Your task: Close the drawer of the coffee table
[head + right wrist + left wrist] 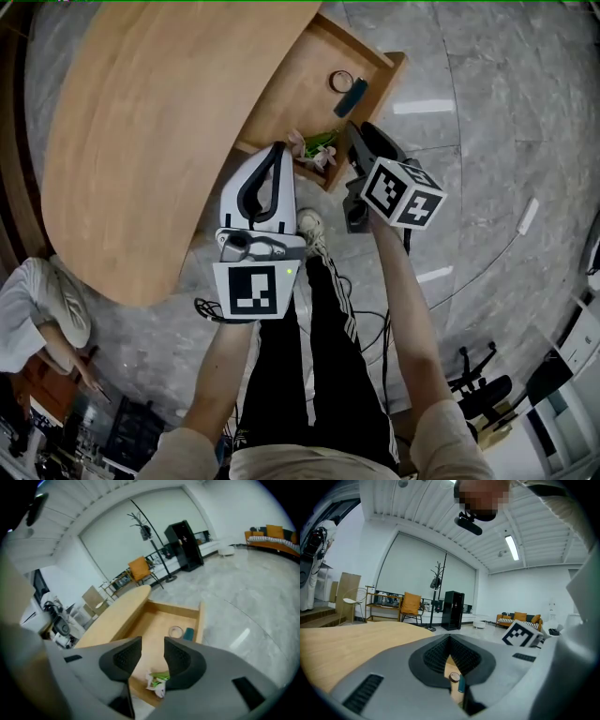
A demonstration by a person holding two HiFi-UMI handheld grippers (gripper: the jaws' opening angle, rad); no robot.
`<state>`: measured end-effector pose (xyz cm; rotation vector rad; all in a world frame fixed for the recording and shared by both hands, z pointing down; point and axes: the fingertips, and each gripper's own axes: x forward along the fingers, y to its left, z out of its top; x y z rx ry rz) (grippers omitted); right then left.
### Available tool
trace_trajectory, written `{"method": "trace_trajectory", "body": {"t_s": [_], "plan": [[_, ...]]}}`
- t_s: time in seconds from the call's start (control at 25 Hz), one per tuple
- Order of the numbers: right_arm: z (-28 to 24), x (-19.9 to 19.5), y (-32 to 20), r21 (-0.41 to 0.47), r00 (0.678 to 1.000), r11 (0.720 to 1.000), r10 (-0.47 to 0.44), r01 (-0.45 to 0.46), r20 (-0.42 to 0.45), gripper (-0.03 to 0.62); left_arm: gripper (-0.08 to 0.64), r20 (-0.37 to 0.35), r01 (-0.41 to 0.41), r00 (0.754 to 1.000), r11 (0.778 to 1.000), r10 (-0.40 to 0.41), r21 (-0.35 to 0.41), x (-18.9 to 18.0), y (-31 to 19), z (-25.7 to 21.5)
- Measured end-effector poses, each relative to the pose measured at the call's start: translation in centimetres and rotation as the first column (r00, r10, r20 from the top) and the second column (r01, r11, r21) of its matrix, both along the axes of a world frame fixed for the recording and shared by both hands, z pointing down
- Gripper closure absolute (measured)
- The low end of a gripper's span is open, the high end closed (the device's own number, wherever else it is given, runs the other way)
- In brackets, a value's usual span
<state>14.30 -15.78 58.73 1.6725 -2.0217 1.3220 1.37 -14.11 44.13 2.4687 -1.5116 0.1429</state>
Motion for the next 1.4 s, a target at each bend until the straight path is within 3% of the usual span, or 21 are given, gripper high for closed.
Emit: {"method": "trace_trajectory", "body": {"t_s": [0.12,0.28,0.6,0.68,0.84,1.0,1.4], "plan": [[4.4,3.9,-0.5,-0.142,0.994,0.984,0.109,-0.108,-0.002,0.432,0.551,0.015,-0.042,0.999,0.999,0.043,-0.033,0.8,0.4,1.5],[9.0,6.6,-0.5,-0.277,0.988,0.948,0.156,-0.155,-0.018,0.416,0.551,0.042,-0.075,0.996,0.995,0.077,-0.061,1.5,0.7,3.1],[13.4,6.3,0.8,-0.407,0.977,0.896,0.209,-0.176,0.038,0.416,0.551,0.054,-0.062,0.996,0.994,0.067,-0.087,1.5,0.0,4.7],[14.0,6.1,1.1,-0.425,0.975,0.888,0.216,-0.176,0.046,0.422,0.551,0.059,-0.061,0.996,0.995,0.066,-0.079,1.6,-0.2,4.9],[14.3,5.6,1.1,-0.428,0.971,0.883,0.234,-0.193,0.045,0.508,0.551,0.074,-0.062,0.995,0.994,0.069,-0.084,1.6,-0.4,5.6],[14.3,5.6,1.2,-0.421,0.966,0.882,0.256,-0.213,0.046,0.514,0.551,0.059,-0.032,0.998,0.995,0.038,-0.094,1.3,-0.7,5.8],[12.3,5.5,1.3,-0.373,0.963,0.889,0.260,-0.266,-0.068,0.522,0.551,0.057,-0.023,0.998,0.995,0.028,-0.099,0.9,-0.9,5.4]]}}
